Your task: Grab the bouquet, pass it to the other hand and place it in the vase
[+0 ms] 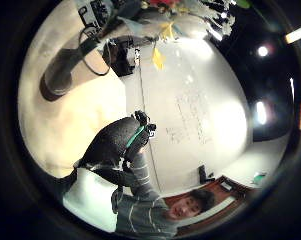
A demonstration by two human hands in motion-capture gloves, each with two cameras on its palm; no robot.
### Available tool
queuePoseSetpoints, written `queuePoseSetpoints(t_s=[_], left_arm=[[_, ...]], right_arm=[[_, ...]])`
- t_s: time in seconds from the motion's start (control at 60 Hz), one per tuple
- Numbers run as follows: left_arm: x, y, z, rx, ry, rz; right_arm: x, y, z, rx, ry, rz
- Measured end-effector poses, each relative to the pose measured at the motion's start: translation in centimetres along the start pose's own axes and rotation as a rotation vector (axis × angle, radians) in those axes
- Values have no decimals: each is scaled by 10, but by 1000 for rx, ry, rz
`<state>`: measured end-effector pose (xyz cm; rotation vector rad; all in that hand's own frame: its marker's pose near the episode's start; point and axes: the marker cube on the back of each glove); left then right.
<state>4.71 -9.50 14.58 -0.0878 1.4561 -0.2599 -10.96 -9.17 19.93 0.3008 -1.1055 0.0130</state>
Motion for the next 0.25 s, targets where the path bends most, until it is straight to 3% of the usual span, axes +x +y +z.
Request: queuePoseSetpoints(t_s=[0.05,0.117,0.25], left_arm=[[-5,10,-9,24,-12,-110],[-28,-14,-8,51,36,-110],[-15,-6,-18,61,14,-97]], right_arm=[[-4,8,10,-28,-30,-63],[0,17,19,-45,-14,-70],[17,22,28,-47,110,-61]])
